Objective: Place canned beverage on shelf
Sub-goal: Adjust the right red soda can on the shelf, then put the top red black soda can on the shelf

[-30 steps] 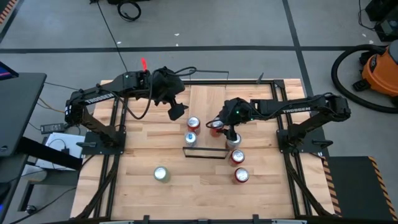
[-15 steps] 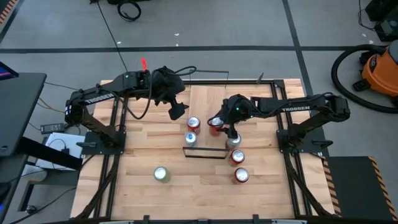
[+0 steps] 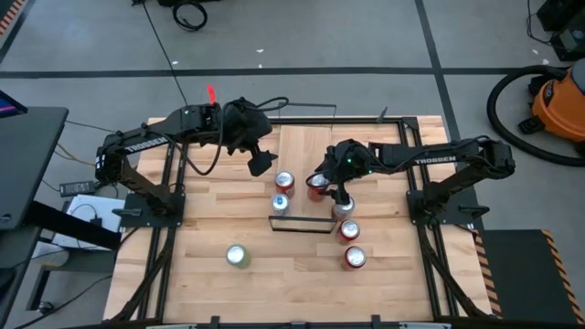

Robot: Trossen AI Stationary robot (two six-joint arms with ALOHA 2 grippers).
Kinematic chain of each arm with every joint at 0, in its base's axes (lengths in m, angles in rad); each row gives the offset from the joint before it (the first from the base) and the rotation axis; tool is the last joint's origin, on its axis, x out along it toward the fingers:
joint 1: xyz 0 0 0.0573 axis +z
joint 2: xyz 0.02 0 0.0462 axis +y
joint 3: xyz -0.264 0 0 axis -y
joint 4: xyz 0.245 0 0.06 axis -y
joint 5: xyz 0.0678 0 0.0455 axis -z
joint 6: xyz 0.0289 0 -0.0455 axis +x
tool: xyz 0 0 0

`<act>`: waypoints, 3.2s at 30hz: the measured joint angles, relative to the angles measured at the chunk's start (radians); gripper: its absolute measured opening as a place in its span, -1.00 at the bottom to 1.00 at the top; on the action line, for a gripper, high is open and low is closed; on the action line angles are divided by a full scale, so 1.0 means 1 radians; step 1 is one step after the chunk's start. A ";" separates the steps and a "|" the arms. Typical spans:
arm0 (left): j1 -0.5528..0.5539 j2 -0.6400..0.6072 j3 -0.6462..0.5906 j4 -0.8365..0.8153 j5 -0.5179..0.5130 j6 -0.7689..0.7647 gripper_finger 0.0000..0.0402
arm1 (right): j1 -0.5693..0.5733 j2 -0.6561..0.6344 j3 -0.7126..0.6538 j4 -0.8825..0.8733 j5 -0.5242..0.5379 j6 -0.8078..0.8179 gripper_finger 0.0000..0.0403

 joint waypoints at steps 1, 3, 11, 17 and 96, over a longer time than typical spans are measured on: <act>0.000 0.000 0.000 0.000 0.000 0.000 0.97 | 0.000 0.000 0.000 -0.002 0.000 0.000 0.92; 0.000 0.000 0.000 0.000 0.000 -0.001 0.97 | 0.000 0.000 0.000 -0.003 0.000 0.001 0.97; 0.000 0.000 0.000 0.000 0.000 -0.005 0.97 | 0.002 -0.002 0.039 -0.043 0.001 0.039 0.98; 0.000 0.000 0.000 0.000 0.000 -0.005 0.97 | 0.002 -0.002 0.087 -0.081 0.003 0.049 0.98; 0.012 0.000 0.000 0.038 0.000 0.108 0.97 | 0.551 0.043 0.222 -0.616 0.254 0.484 0.73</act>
